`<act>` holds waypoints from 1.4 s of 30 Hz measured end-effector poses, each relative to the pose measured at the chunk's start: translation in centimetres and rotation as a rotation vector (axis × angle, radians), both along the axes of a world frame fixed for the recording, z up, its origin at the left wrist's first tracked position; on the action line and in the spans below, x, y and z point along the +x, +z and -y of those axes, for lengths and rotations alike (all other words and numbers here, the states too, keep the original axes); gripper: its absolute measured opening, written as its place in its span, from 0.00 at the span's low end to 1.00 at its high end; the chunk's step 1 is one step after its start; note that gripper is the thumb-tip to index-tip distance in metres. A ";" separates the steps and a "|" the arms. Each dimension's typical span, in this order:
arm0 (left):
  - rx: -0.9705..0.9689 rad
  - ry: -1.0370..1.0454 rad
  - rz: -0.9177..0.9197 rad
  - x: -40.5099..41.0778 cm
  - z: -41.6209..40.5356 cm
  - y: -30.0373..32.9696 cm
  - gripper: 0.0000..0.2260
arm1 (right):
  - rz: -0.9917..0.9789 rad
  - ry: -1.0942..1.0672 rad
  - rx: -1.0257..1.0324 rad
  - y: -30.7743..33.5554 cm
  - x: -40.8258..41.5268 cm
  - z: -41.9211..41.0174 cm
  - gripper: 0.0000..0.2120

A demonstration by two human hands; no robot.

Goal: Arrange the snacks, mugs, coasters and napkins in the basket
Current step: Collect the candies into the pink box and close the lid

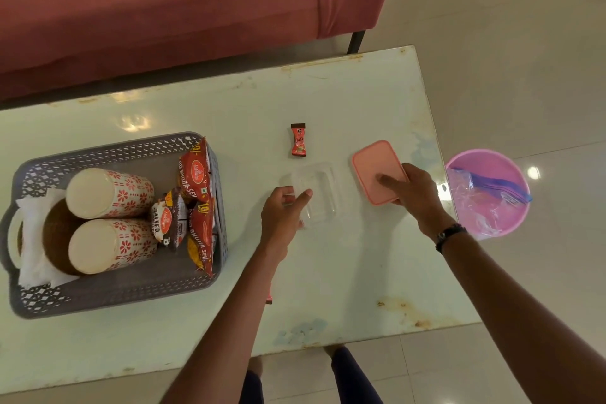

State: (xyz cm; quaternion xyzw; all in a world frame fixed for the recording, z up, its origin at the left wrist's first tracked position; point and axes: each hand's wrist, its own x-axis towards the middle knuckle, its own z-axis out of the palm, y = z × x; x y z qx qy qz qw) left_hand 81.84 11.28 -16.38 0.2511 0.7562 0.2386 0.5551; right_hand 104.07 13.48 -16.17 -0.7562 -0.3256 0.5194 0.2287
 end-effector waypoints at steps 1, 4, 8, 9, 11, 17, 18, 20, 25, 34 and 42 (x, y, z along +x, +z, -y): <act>-0.012 0.014 0.026 -0.1 0.0 0.0 0.21 | 0.087 0.045 -0.028 -0.3 0.1 0.2 0.13; -0.020 0.040 0.095 -0.6 0.2 0.0 0.20 | 0.328 0.121 -0.023 -0.4 -0.1 1.1 0.21; 0.058 0.022 0.063 -1.0 0.9 0.6 0.13 | 0.623 0.209 0.170 0.8 -2.0 1.1 0.26; 0.089 0.018 0.045 -1.1 1.2 0.8 0.12 | 0.601 0.214 0.220 1.2 -3.0 0.5 0.24; 0.150 -0.013 -0.030 -1.8 1.7 1.0 0.11 | 0.494 0.281 0.323 1.8 -5.7 -1.2 0.21; 0.314 -0.210 -0.299 -3.8 4.1 1.1 0.13 | 0.366 0.558 0.384 0.1 -13.9 -7.9 0.22; 0.328 -0.256 -0.328 -4.1 4.6 0.9 0.14 | 0.423 0.612 0.374 -0.5 -14.7 -8.6 0.21; 0.351 -0.341 -0.367 -4.9 5.6 0.6 0.14 | 0.533 0.660 0.371 -1.6 -15.4 -9.4 0.16; 0.371 -0.448 -0.445 -5.4 9.2 0.4 0.14 | 0.302 0.497 0.378 -1.3 -14.7 -9.5 0.09; 0.212 -0.328 -0.473 -4.3 13.5 -0.4 0.14 | 0.056 0.426 0.440 4.6 -9.7 -0.9 0.07; 0.347 -0.063 -0.148 -2.1 7.6 3.3 0.09 | 0.149 0.474 0.415 3.0 -10.1 0.8 0.12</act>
